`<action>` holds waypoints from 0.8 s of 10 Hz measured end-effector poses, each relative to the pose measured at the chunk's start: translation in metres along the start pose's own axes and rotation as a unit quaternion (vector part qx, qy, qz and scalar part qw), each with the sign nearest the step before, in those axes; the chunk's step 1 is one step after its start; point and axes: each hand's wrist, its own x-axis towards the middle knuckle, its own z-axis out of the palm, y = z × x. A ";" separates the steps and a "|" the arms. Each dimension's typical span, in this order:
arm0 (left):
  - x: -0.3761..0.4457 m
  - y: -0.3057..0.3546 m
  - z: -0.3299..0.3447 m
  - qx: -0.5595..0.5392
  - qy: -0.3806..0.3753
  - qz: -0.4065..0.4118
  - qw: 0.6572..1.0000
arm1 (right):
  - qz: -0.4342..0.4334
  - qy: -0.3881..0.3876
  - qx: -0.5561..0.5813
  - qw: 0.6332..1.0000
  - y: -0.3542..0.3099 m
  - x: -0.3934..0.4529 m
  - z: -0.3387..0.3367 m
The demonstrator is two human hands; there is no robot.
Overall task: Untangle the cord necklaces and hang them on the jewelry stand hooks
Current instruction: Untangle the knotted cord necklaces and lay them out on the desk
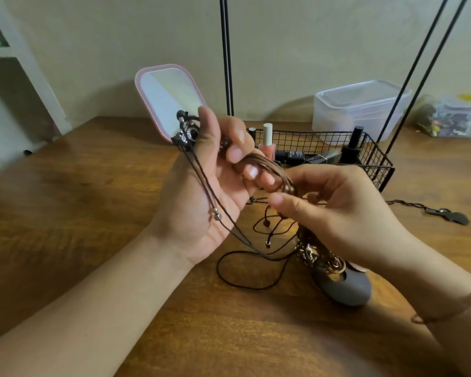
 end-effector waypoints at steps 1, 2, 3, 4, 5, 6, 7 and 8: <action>0.000 0.000 0.001 0.020 -0.003 -0.008 1.000 | 0.017 0.018 0.093 0.995 0.002 0.003 -0.005; 0.000 -0.002 0.002 0.029 0.002 -0.014 0.999 | -0.017 0.029 0.011 0.999 0.002 0.003 -0.006; 0.000 -0.002 0.001 0.037 0.001 -0.017 0.999 | -0.036 0.062 -0.025 0.997 -0.001 0.002 -0.008; 0.000 -0.002 0.002 0.024 0.005 -0.034 0.999 | -0.027 0.089 0.041 0.995 -0.002 0.003 -0.012; 0.000 0.000 -0.002 -0.002 0.010 -0.049 0.999 | 0.026 0.086 0.121 0.989 -0.001 0.002 -0.025; 0.002 0.004 -0.004 -0.046 0.034 -0.060 0.997 | 0.072 0.038 0.083 0.993 0.002 -0.001 -0.040; 0.002 0.009 -0.012 -0.017 0.024 -0.103 0.994 | 0.079 0.010 0.057 0.995 0.006 -0.004 -0.046; 0.002 0.017 -0.016 0.053 -0.043 -0.198 0.978 | 0.091 0.049 0.220 0.970 0.006 -0.003 -0.046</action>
